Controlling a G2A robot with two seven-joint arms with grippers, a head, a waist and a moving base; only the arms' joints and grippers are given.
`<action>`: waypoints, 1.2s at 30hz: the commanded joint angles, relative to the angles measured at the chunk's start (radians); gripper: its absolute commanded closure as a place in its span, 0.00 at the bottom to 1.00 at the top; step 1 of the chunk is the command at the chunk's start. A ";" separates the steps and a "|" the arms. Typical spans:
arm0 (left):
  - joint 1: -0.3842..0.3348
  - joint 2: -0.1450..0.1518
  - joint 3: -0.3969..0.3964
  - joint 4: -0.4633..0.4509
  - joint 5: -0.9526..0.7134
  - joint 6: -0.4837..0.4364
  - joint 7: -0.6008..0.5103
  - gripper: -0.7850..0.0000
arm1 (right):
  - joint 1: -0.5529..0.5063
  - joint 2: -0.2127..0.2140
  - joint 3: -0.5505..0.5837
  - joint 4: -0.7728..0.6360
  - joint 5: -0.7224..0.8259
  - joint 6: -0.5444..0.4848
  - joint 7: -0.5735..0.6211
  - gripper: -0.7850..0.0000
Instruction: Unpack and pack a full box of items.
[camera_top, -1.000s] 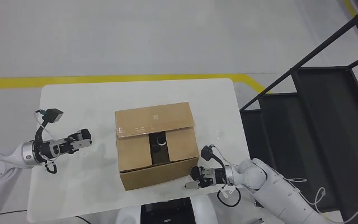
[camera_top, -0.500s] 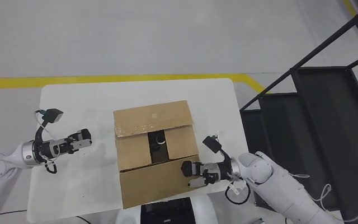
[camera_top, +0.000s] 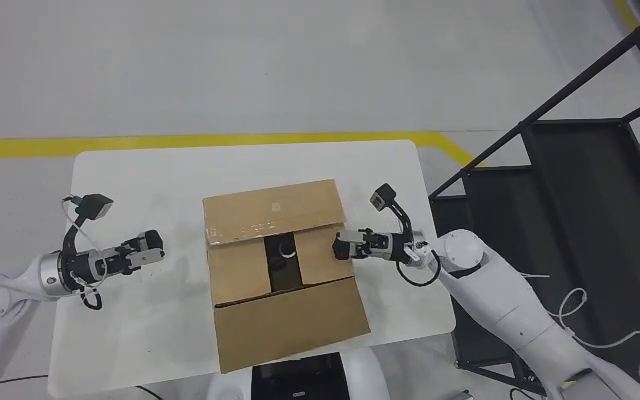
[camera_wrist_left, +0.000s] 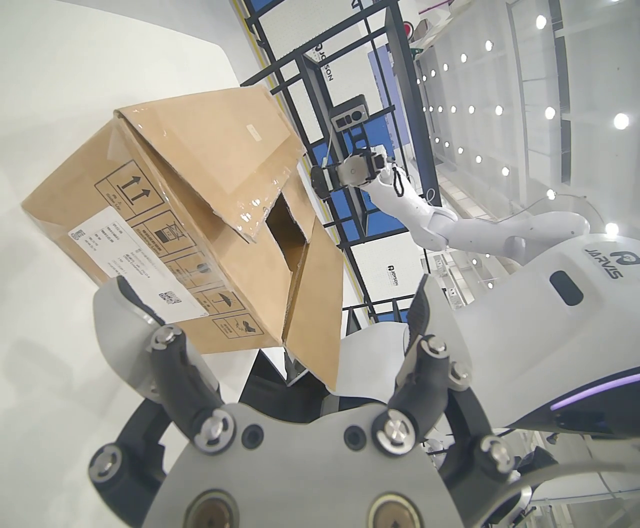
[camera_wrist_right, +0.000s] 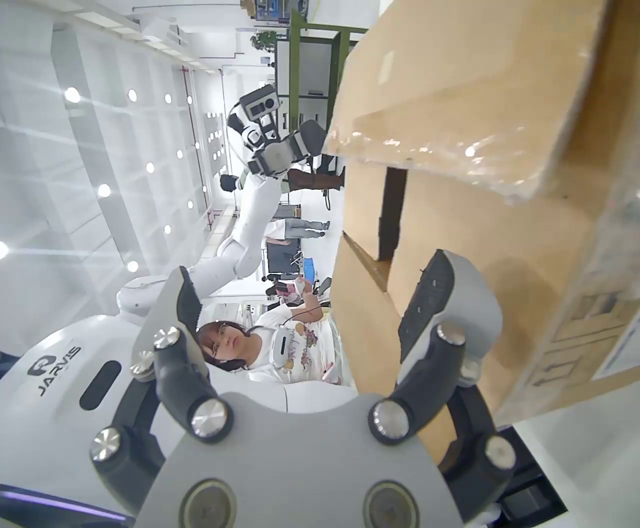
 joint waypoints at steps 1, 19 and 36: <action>0.007 -0.002 -0.005 -0.011 0.015 0.010 0.025 0.00 | 0.016 -0.009 -0.017 0.035 0.002 -0.003 -0.005 0.00; 0.002 -0.030 0.012 -0.071 0.028 0.029 0.051 0.00 | 0.282 -0.119 -0.116 0.190 0.072 -0.165 -0.106 0.00; 0.014 -0.048 0.005 -0.073 0.037 0.050 0.045 0.00 | 0.627 -0.273 -0.300 0.535 -0.186 -0.161 -0.248 0.00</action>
